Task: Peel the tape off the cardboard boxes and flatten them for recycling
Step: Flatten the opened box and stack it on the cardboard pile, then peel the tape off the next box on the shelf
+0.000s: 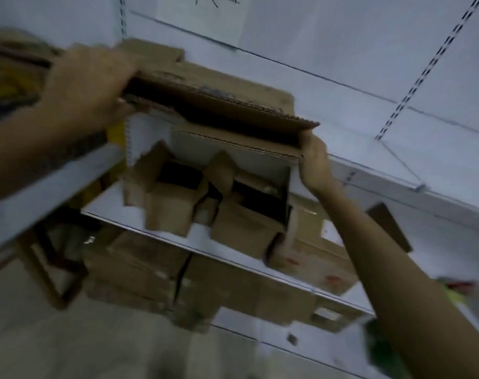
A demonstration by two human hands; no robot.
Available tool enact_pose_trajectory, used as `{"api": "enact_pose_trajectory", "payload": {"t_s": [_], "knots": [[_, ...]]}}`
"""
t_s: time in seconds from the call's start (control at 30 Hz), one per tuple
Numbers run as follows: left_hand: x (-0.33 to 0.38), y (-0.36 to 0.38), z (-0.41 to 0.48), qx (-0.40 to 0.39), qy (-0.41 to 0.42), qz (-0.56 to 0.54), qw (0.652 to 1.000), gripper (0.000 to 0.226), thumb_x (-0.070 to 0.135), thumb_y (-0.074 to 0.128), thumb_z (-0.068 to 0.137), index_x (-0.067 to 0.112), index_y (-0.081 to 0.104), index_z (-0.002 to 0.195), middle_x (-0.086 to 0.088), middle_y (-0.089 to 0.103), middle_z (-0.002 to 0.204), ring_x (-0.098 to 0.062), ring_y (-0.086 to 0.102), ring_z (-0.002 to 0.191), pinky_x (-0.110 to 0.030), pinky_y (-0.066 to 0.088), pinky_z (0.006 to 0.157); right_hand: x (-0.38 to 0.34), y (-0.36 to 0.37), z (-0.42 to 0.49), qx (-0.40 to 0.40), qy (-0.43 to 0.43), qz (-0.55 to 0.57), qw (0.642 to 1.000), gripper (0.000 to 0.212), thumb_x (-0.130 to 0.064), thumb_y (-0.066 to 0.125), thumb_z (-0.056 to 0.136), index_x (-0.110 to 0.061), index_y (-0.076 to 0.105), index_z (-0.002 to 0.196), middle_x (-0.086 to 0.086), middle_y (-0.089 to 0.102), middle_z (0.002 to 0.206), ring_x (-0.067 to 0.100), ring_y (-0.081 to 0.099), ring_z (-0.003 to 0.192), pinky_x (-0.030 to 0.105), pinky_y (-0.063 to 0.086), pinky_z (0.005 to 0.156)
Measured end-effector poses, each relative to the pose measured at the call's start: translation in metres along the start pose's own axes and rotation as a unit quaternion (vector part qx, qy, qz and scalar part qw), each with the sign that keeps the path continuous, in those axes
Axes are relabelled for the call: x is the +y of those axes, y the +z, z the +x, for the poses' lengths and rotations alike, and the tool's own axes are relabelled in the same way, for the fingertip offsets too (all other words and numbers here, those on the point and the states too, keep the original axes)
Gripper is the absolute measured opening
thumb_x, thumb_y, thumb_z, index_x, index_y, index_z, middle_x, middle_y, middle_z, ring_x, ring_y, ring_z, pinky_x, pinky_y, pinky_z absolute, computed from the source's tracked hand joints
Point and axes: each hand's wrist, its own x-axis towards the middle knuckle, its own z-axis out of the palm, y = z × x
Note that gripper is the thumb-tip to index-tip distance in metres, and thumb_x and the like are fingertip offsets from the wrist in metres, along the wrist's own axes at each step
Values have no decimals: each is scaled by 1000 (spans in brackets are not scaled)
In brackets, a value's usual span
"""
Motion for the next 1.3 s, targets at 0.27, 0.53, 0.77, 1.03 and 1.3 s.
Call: {"api": "enact_pose_trajectory", "payload": {"t_s": [0.27,0.53,0.77,1.03,1.3], "knots": [[14,-17,-4,66,-31,67,995,27,11,70,78,4,47,89,-23,52,86,-36,50,82,-45,37,70,-2,13,2,-6,-68,6,998,46,-31,23,103,-13,60,123,3,58,130,15,54,120,43,46,98],[19,-16,-14,69,-13,74,995,14,7,61,82,5,50,92,-19,57,87,-34,54,80,-41,38,70,-22,-6,-35,24,-49,-17,998,50,-48,32,97,-28,38,143,-13,47,138,7,49,124,30,45,96],[38,-19,-39,16,-100,93,990,37,6,66,76,5,56,112,-17,60,115,-34,54,109,-46,32,96,-49,-20,-86,-39,-18,97,994,53,-40,38,97,-34,29,148,-18,42,146,-5,41,129,21,42,100],[105,-53,-75,44,-161,65,984,67,16,72,77,0,42,135,-19,39,146,-34,39,132,-53,29,108,-42,-59,-150,-55,1,69,996,49,-47,47,96,-37,31,141,-11,45,141,-4,47,111,11,37,90],[343,-24,-132,72,221,-114,966,44,20,52,89,9,46,132,-13,44,144,-27,41,132,-43,35,102,32,-98,-283,-80,149,46,985,46,-35,54,94,-16,47,136,3,52,135,12,50,118,36,43,101]]}}
